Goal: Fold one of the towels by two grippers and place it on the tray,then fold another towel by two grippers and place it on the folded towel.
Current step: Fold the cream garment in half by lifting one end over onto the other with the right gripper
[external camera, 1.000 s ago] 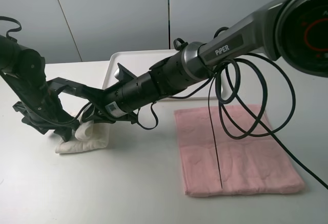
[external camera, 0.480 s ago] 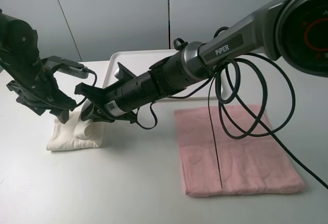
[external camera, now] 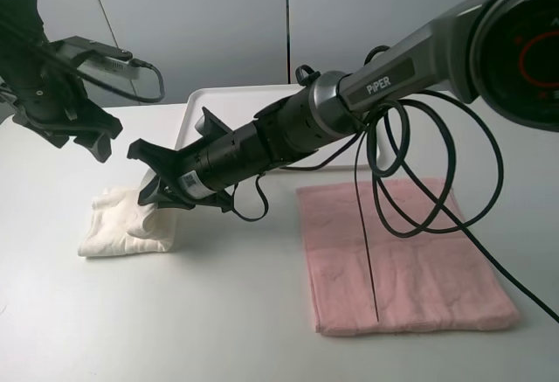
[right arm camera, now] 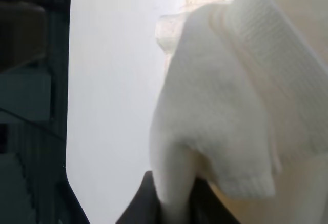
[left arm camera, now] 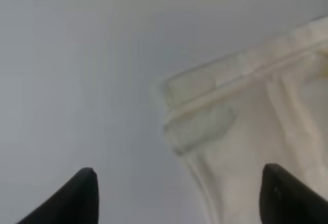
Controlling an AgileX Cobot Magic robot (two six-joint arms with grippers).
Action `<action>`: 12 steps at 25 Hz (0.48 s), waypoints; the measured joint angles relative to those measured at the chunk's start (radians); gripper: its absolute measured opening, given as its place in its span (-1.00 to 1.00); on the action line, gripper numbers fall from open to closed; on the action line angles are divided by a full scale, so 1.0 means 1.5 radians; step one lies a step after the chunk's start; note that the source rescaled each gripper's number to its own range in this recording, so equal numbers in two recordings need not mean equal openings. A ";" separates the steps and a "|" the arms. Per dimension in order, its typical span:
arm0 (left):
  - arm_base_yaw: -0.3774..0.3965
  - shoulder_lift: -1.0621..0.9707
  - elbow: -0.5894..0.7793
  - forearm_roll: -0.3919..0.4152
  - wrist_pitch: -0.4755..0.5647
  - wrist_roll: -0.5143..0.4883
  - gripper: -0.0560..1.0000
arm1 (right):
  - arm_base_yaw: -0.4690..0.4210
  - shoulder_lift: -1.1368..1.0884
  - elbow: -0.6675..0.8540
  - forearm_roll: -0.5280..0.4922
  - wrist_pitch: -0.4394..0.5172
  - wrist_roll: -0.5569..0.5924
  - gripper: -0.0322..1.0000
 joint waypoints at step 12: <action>0.000 -0.002 -0.014 -0.001 0.017 0.007 0.68 | 0.059 0.000 -0.046 0.001 -0.110 0.059 -0.06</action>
